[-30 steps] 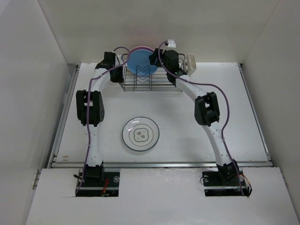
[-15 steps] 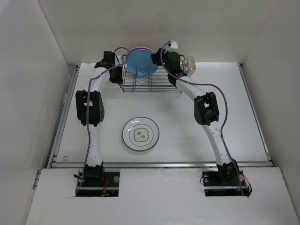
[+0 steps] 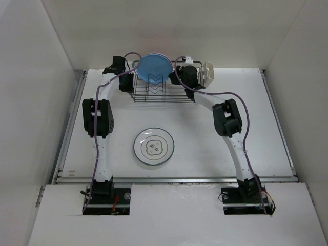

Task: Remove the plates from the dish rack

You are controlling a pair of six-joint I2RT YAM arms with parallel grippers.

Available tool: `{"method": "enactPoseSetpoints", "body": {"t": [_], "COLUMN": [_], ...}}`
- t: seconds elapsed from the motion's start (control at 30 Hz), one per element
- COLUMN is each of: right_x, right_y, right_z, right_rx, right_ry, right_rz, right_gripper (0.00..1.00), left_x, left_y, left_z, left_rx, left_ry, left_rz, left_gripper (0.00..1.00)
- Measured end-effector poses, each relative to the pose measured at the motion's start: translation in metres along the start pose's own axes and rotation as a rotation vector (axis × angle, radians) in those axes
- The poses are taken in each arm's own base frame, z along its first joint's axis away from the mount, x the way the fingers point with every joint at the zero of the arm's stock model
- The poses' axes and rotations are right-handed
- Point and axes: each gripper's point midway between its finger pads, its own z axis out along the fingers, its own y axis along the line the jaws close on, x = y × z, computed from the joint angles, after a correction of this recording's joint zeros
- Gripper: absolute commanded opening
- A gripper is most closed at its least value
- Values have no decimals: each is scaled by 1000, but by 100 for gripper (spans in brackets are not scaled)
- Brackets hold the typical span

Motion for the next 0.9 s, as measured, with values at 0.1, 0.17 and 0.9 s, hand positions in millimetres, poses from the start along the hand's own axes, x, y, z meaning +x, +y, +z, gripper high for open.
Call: {"method": "enactPoseSetpoints", "body": {"t": [0.1, 0.17, 0.9], "right_x": [-16, -23, -35], "right_y": [6, 7, 6], "right_z": [-4, -7, -36], "right_rx": [0, 5, 38], "right_ry": [-20, -19, 6], "right_rz": [-17, -38, -113], "right_gripper": [1, 0, 0], "left_x": [0, 0, 4], "left_y": [0, 0, -2], "left_z": [0, 0, 1], "left_rx": [-1, -1, -5], "left_ry": [2, 2, 14], "left_rz": [1, 3, 3], "left_gripper": [0, 0, 0]}}
